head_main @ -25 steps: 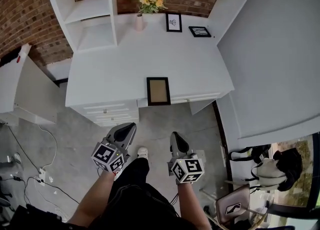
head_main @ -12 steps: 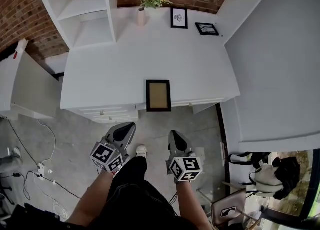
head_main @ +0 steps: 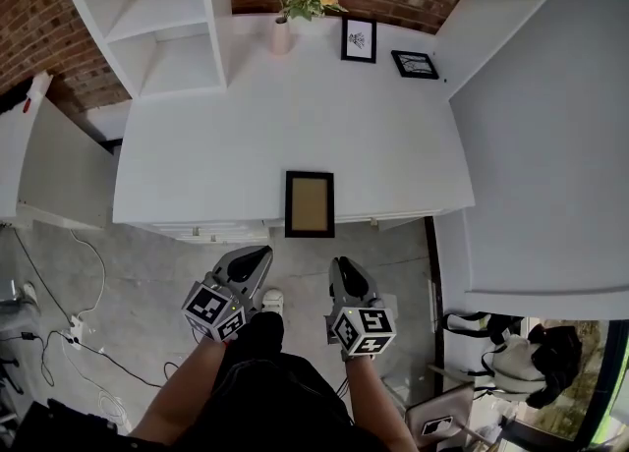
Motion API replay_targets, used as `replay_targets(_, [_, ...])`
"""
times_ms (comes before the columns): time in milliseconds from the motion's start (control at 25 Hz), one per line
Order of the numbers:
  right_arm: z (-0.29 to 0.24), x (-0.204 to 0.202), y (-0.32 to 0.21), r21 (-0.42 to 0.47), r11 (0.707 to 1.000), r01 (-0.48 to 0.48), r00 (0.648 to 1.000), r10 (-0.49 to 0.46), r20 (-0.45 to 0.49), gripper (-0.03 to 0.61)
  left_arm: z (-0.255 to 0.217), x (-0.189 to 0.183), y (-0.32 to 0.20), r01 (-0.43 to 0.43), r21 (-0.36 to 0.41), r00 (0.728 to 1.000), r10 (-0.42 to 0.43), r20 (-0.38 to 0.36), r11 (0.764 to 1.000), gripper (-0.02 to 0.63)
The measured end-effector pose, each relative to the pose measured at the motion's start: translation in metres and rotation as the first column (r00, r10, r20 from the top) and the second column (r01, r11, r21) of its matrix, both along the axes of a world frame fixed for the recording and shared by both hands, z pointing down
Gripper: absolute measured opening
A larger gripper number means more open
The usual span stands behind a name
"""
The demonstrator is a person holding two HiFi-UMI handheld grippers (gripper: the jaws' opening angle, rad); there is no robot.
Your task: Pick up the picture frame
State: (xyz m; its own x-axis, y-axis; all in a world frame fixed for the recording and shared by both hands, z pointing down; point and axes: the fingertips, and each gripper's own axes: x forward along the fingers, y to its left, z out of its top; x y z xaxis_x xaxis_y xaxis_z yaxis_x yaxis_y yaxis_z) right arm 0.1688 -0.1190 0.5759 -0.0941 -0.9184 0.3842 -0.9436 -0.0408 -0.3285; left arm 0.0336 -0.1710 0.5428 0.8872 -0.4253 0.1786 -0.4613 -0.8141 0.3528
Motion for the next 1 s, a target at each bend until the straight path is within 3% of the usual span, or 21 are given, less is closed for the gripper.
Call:
replay_targets(400, [0.015,0.004,-0.021,-0.03,0.999,0.025,0.992,-0.021,0.124,0.137,0.006,0.013,-0.006,0.03,-0.012,0.999,-0.029,0.022,0.999,-0.006])
replay_targets(600, [0.023,0.006,-0.039,-0.049,0.991,0.121,0.982,-0.113,0.149,0.176,0.013,0.012,-0.018,0.145,0.006,0.988,-0.146,0.052,0.989,-0.006])
replay_targets(1000, [0.034,0.012,-0.05,-0.075,0.949,0.308,0.912,-0.271,0.308,0.201,0.012,0.016,-0.013,0.368,0.003,0.928,-0.368,0.056,0.93,-0.006])
